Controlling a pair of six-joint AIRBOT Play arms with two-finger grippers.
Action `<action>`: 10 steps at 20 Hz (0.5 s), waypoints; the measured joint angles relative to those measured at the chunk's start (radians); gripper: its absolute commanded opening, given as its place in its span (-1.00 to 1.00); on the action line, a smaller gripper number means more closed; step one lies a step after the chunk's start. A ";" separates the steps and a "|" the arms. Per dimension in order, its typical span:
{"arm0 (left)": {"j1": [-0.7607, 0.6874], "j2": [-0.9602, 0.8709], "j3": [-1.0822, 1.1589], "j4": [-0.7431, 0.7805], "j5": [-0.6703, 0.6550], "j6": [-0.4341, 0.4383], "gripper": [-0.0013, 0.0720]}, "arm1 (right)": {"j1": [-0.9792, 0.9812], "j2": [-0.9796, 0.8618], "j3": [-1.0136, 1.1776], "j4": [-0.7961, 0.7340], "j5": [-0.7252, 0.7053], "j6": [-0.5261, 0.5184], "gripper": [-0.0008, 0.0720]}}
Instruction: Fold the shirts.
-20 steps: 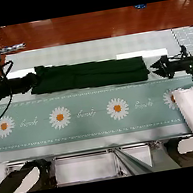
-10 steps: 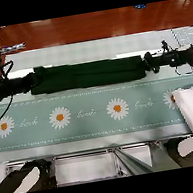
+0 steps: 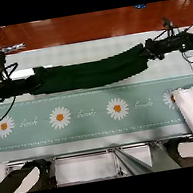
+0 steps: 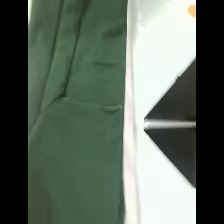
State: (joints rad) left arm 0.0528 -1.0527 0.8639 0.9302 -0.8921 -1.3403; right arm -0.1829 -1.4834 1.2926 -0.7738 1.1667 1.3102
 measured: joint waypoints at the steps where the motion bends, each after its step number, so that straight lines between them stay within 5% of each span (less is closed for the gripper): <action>1: -0.012 0.000 0.000 -0.005 -0.017 0.014 -0.91 | 0.001 0.076 -0.034 -0.034 0.013 0.016 -0.91; 6: -0.220 -0.045 0.022 -0.046 -0.020 0.075 -0.92 | 0.003 0.530 -0.246 -0.122 0.063 0.111 -0.91; 10: -0.494 -0.251 0.151 -0.053 0.000 0.089 -0.92 | 0.003 0.840 -0.357 -0.142 0.116 0.227 -0.91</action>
State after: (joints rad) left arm -0.4408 -1.3033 1.0145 0.8768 -0.8917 -1.2510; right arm -0.1799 -0.6430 0.9352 -0.9161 1.2827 1.5375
